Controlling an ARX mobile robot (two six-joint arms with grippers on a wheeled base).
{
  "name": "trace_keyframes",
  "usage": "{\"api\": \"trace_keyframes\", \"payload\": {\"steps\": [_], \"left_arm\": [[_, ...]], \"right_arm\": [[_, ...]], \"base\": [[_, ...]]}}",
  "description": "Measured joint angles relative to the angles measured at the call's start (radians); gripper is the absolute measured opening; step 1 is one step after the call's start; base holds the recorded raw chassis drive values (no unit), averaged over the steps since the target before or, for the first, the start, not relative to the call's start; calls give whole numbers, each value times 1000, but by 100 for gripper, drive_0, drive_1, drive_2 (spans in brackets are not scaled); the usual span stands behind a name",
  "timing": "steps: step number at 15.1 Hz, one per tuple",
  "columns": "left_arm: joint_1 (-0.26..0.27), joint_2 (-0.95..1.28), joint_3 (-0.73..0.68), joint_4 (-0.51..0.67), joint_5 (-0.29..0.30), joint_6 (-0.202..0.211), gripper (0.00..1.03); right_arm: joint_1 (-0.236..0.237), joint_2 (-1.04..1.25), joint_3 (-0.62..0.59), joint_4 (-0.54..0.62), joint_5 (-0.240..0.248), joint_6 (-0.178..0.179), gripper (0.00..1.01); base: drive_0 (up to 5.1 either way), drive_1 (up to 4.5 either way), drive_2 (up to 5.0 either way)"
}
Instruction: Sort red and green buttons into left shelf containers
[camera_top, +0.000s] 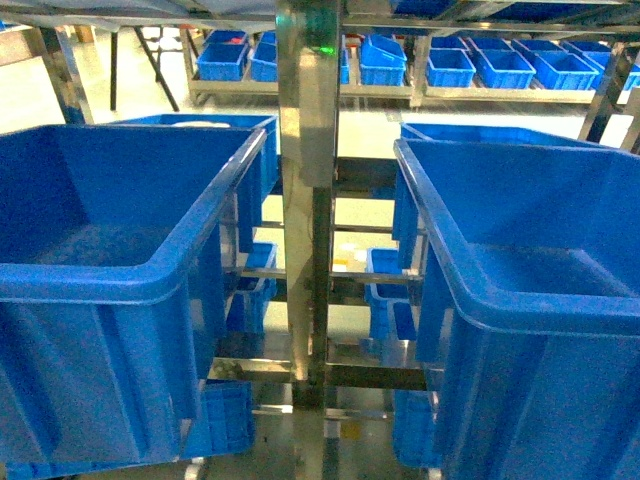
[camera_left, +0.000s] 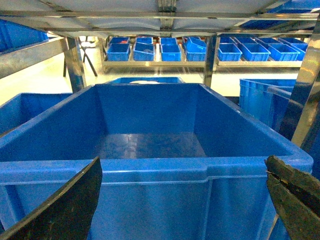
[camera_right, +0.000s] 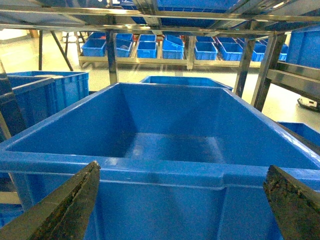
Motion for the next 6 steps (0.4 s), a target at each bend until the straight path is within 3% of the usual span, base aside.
{"api": "trace_keyframes", "payload": {"steps": [6], "left_arm": [[0,0,0,0,0,0,98]], "right_arm": [[0,0,0,0,0,0,98]], "base": [[0,0,0]]}}
